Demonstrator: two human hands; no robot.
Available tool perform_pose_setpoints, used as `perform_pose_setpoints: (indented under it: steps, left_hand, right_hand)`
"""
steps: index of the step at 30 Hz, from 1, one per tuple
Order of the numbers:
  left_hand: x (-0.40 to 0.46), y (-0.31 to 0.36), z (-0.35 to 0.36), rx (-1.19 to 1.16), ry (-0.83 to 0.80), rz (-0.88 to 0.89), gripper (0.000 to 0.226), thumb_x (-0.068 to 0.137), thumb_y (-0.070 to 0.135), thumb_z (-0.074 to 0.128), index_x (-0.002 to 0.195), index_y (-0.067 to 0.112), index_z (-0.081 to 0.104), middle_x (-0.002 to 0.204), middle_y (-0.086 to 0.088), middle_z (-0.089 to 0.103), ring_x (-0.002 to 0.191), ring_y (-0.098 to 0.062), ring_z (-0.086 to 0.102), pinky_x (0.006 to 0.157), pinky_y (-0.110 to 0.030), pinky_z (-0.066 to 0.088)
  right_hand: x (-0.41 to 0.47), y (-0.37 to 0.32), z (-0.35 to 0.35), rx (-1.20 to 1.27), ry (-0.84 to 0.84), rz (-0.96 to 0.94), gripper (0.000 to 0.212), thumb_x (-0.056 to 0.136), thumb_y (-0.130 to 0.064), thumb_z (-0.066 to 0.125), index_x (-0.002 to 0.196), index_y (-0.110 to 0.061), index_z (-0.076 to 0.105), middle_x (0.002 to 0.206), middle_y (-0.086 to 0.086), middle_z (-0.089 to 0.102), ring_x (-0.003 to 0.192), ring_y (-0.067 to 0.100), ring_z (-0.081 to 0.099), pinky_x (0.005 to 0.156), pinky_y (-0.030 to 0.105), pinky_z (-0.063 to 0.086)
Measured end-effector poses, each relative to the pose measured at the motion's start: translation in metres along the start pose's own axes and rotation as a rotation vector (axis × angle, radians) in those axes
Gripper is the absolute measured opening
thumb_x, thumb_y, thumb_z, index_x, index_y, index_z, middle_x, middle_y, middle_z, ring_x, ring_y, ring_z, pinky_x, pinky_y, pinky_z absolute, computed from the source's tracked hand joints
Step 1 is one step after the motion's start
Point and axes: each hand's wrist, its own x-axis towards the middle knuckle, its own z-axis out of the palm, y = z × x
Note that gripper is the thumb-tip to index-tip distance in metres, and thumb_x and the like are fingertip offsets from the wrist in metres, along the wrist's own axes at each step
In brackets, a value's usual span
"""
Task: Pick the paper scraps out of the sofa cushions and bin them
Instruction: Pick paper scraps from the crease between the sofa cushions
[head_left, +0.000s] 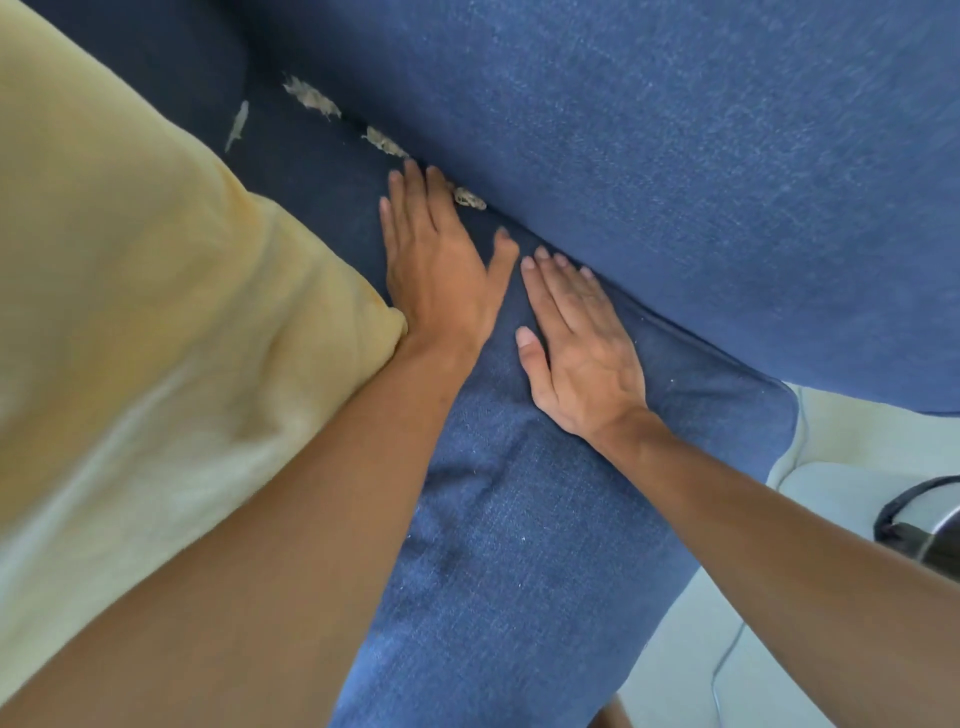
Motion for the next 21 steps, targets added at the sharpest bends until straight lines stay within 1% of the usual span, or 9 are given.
perform_pose_setpoints:
  steps: [3,6,8,10,12,14,18,19,21]
  left_hand:
    - [0.010,-0.006,0.012,0.075,0.077,0.022,0.075,0.088,0.048,0.055,0.144,-0.001,0.041,0.155,-0.018,0.035,0.149,-0.031,0.024,0.125,-0.042,0.013]
    - [0.017,-0.006,0.021,0.096,0.172,-0.002,0.065,0.083,0.048,0.062,0.130,0.002,0.058,0.145,-0.014,0.050,0.141,-0.030,0.039,0.122,-0.042,0.021]
    - [0.021,-0.005,0.025,0.106,0.235,-0.016,0.054,0.077,0.046,0.066,0.112,0.004,0.067,0.131,-0.012,0.059,0.130,-0.030,0.049,0.116,-0.043,0.031]
    - [0.026,-0.003,0.027,0.110,0.298,-0.041,0.042,0.072,0.042,0.067,0.093,0.006,0.069,0.115,-0.010,0.064,0.115,-0.030,0.057,0.105,-0.042,0.040]
    - [0.033,0.000,0.027,0.136,0.331,-0.085,0.033,0.069,0.039,0.069,0.083,0.009,0.069,0.106,-0.008,0.065,0.103,-0.029,0.059,0.098,-0.039,0.042]
    - [0.037,0.002,0.028,0.165,0.324,-0.132,0.029,0.067,0.037,0.071,0.081,0.011,0.069,0.103,-0.007,0.066,0.099,-0.027,0.059,0.097,-0.038,0.040]
    - [0.043,0.004,0.030,0.213,0.304,-0.168,0.026,0.067,0.035,0.075,0.078,0.012,0.070,0.099,-0.005,0.067,0.100,-0.027,0.058,0.098,-0.039,0.035]
    - [0.045,0.004,0.029,0.231,0.291,-0.159,0.026,0.070,0.036,0.074,0.081,0.013,0.071,0.100,-0.005,0.067,0.104,-0.027,0.057,0.098,-0.039,0.033]
    - [0.048,0.004,0.025,0.256,0.201,-0.144,0.030,0.080,0.039,0.067,0.094,0.013,0.072,0.109,-0.006,0.066,0.114,-0.027,0.052,0.099,-0.039,0.030]
  right_hand:
    - [0.001,0.002,0.006,-0.008,-0.004,0.005,0.056,0.105,-0.032,0.034,0.152,-0.002,0.033,0.158,0.014,0.033,0.149,0.024,0.027,0.123,0.043,0.023]
    - [0.002,0.004,0.012,0.008,0.016,0.006,0.056,0.104,-0.031,0.034,0.151,-0.002,0.035,0.158,0.015,0.034,0.148,0.025,0.029,0.122,0.044,0.025]
    - [0.002,0.005,0.016,0.025,0.027,0.009,0.056,0.103,-0.031,0.034,0.151,-0.002,0.036,0.157,0.014,0.035,0.148,0.025,0.030,0.122,0.044,0.025]
    - [0.003,0.006,0.019,0.039,0.039,0.013,0.055,0.103,-0.030,0.035,0.150,-0.002,0.037,0.157,0.014,0.036,0.148,0.025,0.031,0.121,0.045,0.026]
    - [0.003,0.007,0.021,0.042,0.038,0.015,0.055,0.102,-0.030,0.036,0.150,-0.003,0.037,0.157,0.013,0.035,0.148,0.024,0.031,0.121,0.045,0.026]
    - [0.003,0.007,0.023,0.040,0.036,0.017,0.056,0.102,-0.030,0.036,0.150,-0.003,0.037,0.157,0.013,0.035,0.148,0.024,0.030,0.121,0.045,0.026]
    - [0.003,0.008,0.024,0.032,0.035,0.015,0.056,0.102,-0.030,0.035,0.151,-0.003,0.037,0.158,0.013,0.035,0.148,0.023,0.030,0.121,0.044,0.027]
    - [0.003,0.008,0.024,0.027,0.036,0.014,0.056,0.102,-0.031,0.034,0.151,-0.003,0.037,0.158,0.012,0.035,0.148,0.023,0.030,0.121,0.044,0.026]
    - [0.003,0.008,0.024,0.020,0.040,0.014,0.056,0.103,-0.031,0.033,0.150,-0.004,0.037,0.157,0.012,0.036,0.148,0.023,0.031,0.121,0.043,0.026]
